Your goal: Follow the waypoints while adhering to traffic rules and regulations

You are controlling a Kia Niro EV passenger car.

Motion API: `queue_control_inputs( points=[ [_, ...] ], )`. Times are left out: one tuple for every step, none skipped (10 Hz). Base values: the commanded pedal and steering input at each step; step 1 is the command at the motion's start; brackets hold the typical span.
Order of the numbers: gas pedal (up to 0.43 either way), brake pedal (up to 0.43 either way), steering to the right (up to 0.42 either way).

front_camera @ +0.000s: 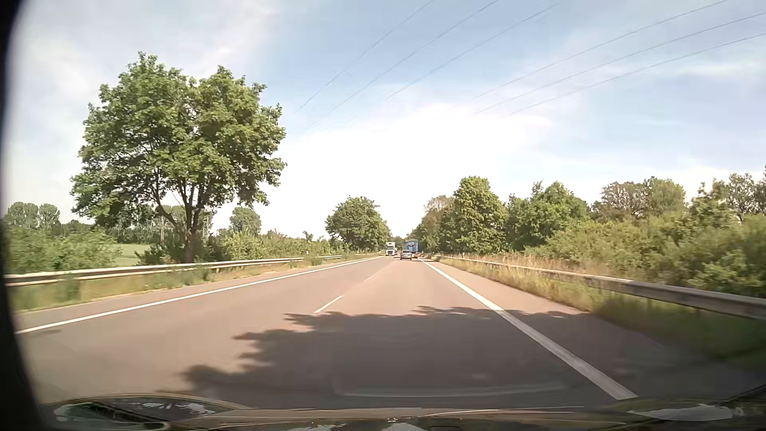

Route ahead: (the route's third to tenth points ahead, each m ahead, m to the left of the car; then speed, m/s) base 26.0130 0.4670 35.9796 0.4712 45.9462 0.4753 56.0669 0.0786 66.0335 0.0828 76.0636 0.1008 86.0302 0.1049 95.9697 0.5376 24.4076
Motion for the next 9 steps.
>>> queue_control_inputs(
  points=[
    [0.24,0.0,-0.001],
    [0.24,0.0,0.0],
    [0.24,0.0,0.0],
    [0.24,0.0,0.001],
    [0.24,0.0,0.002],
    [0.24,0.0,0.002],
    [0.24,0.0,0.002],
    [0.24,0.0,0.002],
    [0.24,0.0,0.002]
  ],
)
